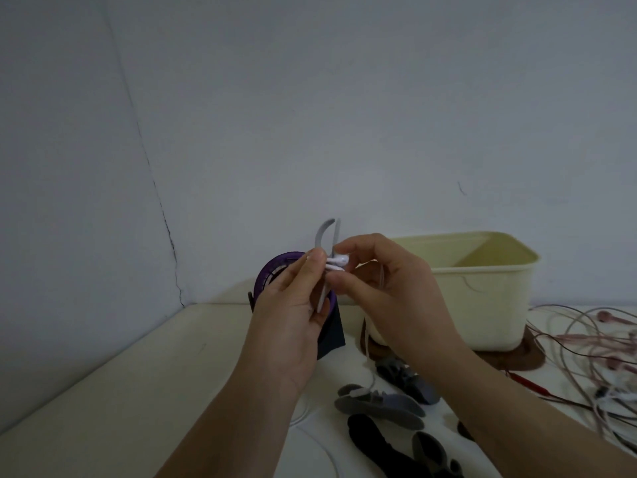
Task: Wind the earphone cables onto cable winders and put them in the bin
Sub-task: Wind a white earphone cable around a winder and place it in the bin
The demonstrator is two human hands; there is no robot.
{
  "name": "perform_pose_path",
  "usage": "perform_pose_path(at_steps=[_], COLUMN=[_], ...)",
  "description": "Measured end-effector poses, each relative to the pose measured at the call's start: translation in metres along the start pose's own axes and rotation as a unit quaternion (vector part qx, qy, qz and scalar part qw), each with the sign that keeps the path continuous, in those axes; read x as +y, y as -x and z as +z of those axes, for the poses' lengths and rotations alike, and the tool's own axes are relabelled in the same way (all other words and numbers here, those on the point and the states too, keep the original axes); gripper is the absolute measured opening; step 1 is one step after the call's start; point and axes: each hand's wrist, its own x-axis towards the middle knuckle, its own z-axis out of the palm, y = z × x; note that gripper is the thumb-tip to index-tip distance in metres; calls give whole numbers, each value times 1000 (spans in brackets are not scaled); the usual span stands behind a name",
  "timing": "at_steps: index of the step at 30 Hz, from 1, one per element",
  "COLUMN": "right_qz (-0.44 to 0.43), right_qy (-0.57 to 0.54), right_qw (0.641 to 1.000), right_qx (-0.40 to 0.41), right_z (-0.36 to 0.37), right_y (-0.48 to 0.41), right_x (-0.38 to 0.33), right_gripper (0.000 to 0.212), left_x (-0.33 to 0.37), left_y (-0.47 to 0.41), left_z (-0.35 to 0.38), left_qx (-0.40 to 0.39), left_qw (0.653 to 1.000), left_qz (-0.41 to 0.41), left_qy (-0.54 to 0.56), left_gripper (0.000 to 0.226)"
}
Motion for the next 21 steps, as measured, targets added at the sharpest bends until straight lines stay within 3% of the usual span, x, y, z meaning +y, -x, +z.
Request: perform_pose_path(at_steps=[4, 9, 16, 21], right_qz=[10, 11, -17, 46], right_qy=[-21, -25, 28, -110], right_qw=[1000, 999, 999, 992], right_qx=[-15, -24, -25, -36], right_z=[-4, -7, -7, -8], right_y=[-3, -5, -5, -5], right_x=[1, -1, -1, -5], right_gripper=[17, 18, 20, 13], left_x=[5, 15, 25, 25], left_y=[0, -3, -4, -3], left_z=[-2, -11, -16, -14], left_qx=[-12, -43, -81, -71], left_qw=[999, 995, 988, 993], left_qz=[17, 6, 8, 12], left_qy=[-42, -92, -131, -99], left_gripper=[23, 48, 34, 42])
